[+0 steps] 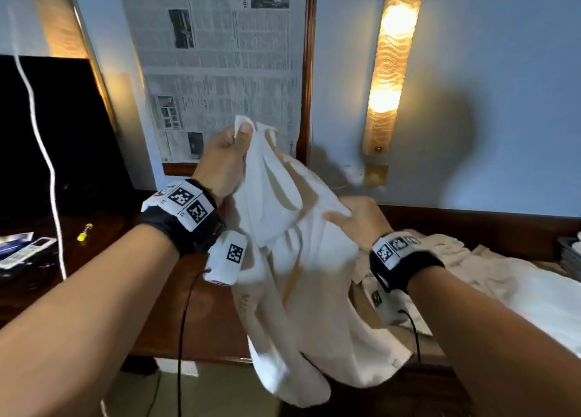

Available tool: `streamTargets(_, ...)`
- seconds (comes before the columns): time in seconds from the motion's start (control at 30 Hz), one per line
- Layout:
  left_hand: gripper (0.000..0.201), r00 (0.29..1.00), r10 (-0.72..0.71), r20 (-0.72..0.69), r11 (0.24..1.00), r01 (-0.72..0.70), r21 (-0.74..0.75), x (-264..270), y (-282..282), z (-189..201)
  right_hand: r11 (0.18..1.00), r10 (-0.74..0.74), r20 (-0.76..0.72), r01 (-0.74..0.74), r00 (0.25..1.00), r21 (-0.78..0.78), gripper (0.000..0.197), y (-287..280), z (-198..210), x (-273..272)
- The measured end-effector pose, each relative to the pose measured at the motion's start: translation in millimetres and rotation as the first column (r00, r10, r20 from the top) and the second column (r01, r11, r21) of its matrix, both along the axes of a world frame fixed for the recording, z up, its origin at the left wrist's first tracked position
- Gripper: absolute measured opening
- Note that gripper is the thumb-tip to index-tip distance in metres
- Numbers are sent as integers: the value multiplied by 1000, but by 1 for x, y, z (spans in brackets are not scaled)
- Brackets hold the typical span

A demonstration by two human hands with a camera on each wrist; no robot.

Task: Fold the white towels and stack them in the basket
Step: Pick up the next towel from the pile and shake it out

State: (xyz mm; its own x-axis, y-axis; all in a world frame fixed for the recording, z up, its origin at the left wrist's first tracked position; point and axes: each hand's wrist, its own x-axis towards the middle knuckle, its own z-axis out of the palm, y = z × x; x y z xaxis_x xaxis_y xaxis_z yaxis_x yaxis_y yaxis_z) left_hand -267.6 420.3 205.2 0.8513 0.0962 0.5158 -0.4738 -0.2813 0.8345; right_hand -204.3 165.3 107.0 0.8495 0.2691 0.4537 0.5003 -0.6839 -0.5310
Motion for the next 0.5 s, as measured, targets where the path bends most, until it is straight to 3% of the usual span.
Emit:
streamTargets(0.1,54,999,-19,-46,998,16,-55,-14,53,-7,993,-117,-111,113,987,-45,50,6,-43,-17)
streamTargets(0.2,81,988,-72,-139,997,68,-33,-26,92,-23,967,-173,-190,203,966,153,38,39,-53,-39)
streamTargets(0.27,94,973,-73,-219,997,74,-2,-34,104,-36,939,-139,-153,180,978,295,21,72,-36,-53)
streamTargets(0.3,93,966,-86,-242,996,92,11,-38,106,-44,935,-104,-105,133,989,328,19,90,-23,-60)
streamTargets(0.43,49,947,-178,-267,984,168,-63,-61,101,-62,965,66,83,-84,994,250,20,157,21,-90)
streamTargets(0.5,36,932,-218,-290,973,186,-133,-66,101,-67,961,34,134,-69,990,267,22,178,36,-99)
